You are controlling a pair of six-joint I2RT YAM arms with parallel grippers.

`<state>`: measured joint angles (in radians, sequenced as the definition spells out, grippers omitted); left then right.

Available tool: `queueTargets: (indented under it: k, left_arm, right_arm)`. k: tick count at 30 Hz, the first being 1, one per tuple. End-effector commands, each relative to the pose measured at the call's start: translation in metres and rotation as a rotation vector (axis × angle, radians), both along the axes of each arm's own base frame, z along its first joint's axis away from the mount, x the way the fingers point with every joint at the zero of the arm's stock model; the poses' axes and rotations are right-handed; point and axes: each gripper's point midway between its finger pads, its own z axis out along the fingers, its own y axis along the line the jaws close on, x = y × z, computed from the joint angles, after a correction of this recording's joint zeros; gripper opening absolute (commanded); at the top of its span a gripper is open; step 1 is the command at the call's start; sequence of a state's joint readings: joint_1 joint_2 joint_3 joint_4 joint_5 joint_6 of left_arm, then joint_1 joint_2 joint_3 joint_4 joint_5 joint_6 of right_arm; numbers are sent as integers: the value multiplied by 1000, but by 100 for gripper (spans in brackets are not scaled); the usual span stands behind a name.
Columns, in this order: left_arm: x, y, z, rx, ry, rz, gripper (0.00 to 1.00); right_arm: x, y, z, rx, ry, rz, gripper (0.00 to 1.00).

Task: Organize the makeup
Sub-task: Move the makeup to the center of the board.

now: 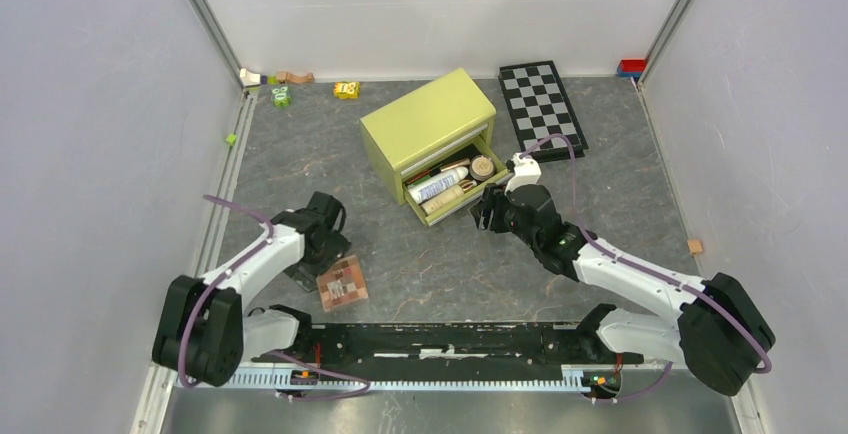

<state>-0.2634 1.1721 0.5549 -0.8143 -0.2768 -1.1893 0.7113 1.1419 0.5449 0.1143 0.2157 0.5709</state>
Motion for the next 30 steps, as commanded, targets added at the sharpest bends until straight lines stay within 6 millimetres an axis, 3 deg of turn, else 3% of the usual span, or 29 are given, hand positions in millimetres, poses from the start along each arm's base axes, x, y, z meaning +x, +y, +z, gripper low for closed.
queueTargets:
  k: [1, 11, 15, 18, 22, 28, 30]
  left_arm:
    - [19, -54, -9, -135, -54, 22, 100]
    - [22, -175, -25, -198, 6, -255, 100]
    - [24, -206, -26, -209, 23, -338, 100]
    - [28, -212, -21, -205, 3, -367, 100]
    - [34, -205, -7, -172, -37, -399, 100]
    - [50, -196, 31, -129, -159, -463, 100]
    - [53, -191, 44, -109, -195, -477, 100]
  right_arm:
    - [3, -8, 8, 6, -32, -36, 64]
    - [2, -24, 18, -8, -63, -99, 64]
    - [1, -39, 24, -26, -91, -145, 64]
    - [0, -50, 30, -34, -121, -182, 64]
    - [0, -59, 32, -53, -144, -205, 63]
    - [0, -61, 31, -83, -150, -194, 64]
    - [-1, -63, 28, -95, -145, -197, 71]
